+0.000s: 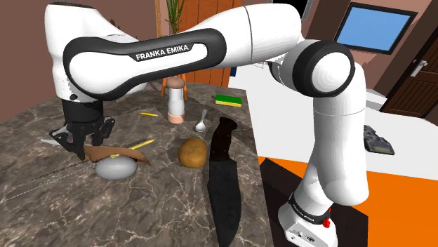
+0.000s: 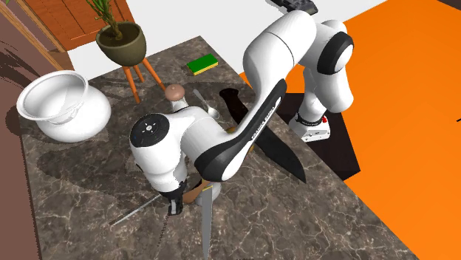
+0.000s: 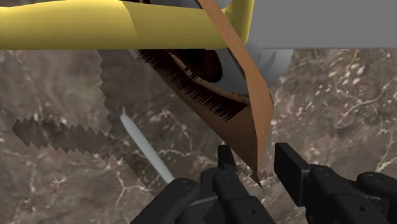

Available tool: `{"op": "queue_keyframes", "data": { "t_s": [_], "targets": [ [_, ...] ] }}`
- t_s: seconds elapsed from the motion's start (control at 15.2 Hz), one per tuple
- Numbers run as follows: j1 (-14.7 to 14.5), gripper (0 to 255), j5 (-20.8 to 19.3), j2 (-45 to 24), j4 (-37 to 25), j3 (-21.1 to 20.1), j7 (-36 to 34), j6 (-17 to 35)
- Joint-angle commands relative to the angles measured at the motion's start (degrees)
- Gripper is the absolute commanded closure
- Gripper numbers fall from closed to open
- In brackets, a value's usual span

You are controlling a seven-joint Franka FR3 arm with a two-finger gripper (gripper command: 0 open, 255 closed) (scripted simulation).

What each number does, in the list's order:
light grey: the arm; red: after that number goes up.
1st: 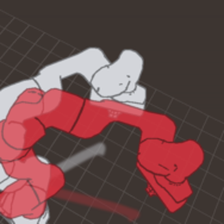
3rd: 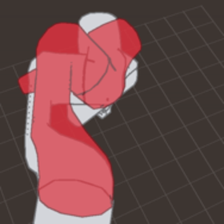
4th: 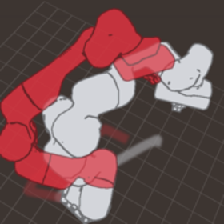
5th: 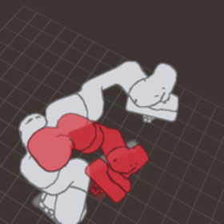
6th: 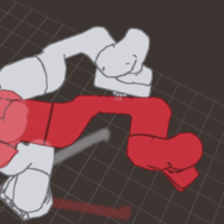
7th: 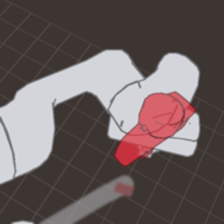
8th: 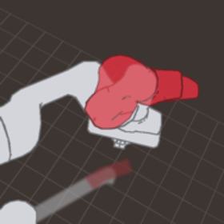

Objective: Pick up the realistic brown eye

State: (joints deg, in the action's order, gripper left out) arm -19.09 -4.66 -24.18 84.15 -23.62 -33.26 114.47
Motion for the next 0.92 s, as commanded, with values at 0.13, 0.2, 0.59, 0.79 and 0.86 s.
{"op": "queue_keyframes", "data": {
  "t_s": [0.13, 0.2, 0.59, 0.79, 0.86],
  "targets": [
    [0.01, 255, 0.01, 0.04, 0.10, 0.00, 0.00, 0.08],
    [0.01, 255, 0.01, 0.04, 0.10, 0.00, 0.00, 0.08],
    [-0.03, 255, 0.09, 0.19, -1.21, -0.06, 0.03, -1.37],
    [-0.18, 255, 0.14, 0.31, -3.36, -0.13, -0.02, -3.61],
    [-0.24, 255, 0.15, 0.33, -4.11, -0.15, -0.05, -4.38]
  ]
}}
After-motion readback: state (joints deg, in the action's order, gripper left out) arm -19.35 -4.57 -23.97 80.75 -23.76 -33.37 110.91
